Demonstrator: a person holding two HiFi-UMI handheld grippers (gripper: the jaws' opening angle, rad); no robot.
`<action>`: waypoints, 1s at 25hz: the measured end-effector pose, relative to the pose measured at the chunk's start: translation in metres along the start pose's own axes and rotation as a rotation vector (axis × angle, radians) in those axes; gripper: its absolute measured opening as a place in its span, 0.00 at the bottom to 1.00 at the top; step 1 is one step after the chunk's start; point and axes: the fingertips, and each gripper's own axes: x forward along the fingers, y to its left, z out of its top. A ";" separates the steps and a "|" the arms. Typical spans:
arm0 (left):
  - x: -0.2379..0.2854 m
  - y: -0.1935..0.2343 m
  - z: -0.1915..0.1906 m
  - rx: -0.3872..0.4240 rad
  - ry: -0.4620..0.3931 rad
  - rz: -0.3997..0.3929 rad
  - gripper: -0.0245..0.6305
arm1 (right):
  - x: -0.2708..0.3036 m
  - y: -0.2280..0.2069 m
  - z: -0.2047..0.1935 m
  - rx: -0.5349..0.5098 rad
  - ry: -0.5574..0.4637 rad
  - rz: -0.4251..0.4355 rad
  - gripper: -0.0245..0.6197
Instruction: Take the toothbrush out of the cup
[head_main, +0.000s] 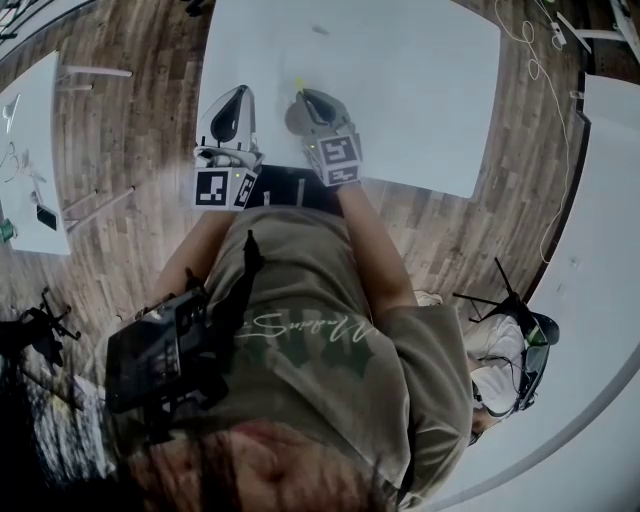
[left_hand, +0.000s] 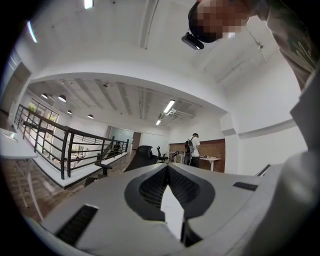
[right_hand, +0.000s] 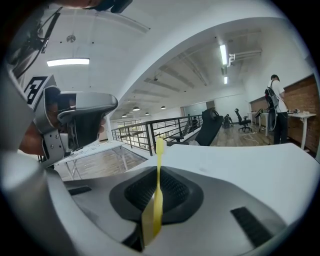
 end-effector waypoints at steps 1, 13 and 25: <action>0.002 -0.001 0.001 -0.003 -0.001 -0.002 0.02 | -0.002 0.000 0.002 0.000 -0.004 0.002 0.06; 0.006 -0.014 0.001 -0.012 0.012 -0.035 0.02 | -0.006 0.002 0.014 0.023 -0.025 0.007 0.06; 0.002 -0.017 0.029 -0.035 0.038 -0.024 0.02 | -0.024 0.003 0.046 0.052 -0.038 -0.001 0.06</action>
